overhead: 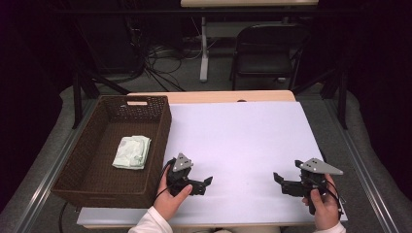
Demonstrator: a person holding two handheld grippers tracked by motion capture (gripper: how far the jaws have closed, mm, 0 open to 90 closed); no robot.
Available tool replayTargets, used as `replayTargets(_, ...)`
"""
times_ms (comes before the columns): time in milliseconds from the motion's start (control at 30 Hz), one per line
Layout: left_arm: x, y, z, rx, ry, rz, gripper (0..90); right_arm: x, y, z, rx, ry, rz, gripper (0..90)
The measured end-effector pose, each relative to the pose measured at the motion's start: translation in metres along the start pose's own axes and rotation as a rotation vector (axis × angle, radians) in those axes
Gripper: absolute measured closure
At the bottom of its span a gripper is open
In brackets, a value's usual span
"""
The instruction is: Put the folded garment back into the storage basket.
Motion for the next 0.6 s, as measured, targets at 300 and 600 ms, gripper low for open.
replayTargets(300,0.0027,-0.0037,-0.0031,0.007,0.014,0.009,0.4,-0.0013,-0.0006,-0.0008,0.000,0.004,0.000,7.5)
replayTargets(600,0.0059,-0.0037,-0.0035,0.010,0.034,0.006,0.4,-0.0049,-0.0018,-0.0027,0.011,0.003,-0.009,7.5)
Point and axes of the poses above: each handheld gripper's, and its own axes: y roughly backward along the jaws, z roughly out of its top, x roughly to its left, the point moved 8 cm from there along -y, roughly forward along the jaws, and after that the axes turned 2 degrees about z, right-handed, at the moved point
